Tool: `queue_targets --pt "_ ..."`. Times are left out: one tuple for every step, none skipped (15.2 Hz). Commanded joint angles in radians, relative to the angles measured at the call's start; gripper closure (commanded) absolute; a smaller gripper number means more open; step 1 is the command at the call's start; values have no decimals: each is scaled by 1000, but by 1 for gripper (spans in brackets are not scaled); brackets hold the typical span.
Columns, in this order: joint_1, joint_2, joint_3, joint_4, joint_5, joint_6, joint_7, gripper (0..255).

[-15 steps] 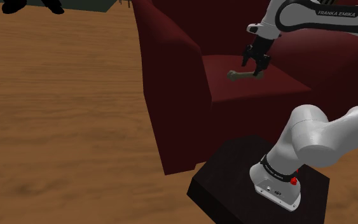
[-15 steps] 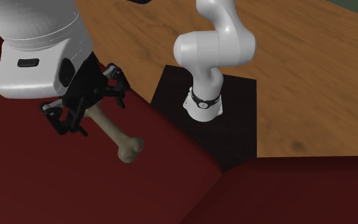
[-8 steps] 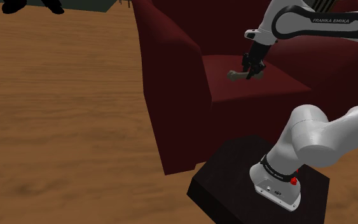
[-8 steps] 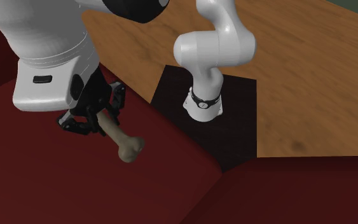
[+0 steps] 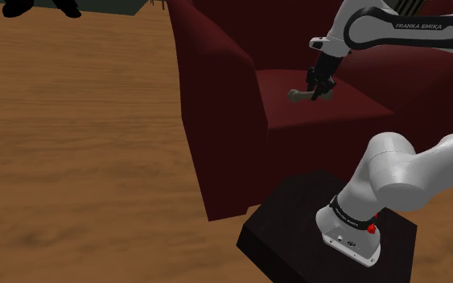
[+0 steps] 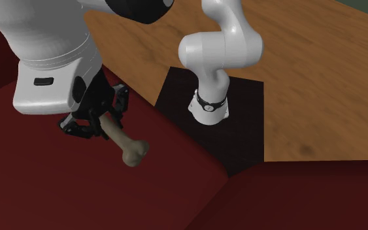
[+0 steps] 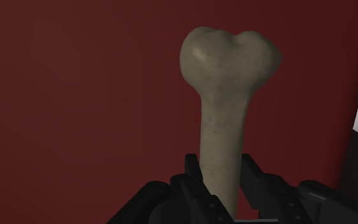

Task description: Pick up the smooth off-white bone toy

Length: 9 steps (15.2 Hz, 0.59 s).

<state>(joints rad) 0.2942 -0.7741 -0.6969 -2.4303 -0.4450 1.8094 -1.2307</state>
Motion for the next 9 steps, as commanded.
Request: queue_targets --pt "1 0 4 12 4 -13 -2 255" --pt "2 0 9 24 8 -26 -3 255" --pt "3 0 14 37 12 -39 -3 255" --pt "5 0 19 49 16 -52 -4 255" --pt "6 0 24 62 20 -64 -5 255" --pt "7 1 29 75 24 -77 -6 255" --pt "9 2 34 88 28 -89 -7 255" --pt "10 3 38 101 32 -101 -8 255" --pt "12 4 43 114 36 -114 -8 255"
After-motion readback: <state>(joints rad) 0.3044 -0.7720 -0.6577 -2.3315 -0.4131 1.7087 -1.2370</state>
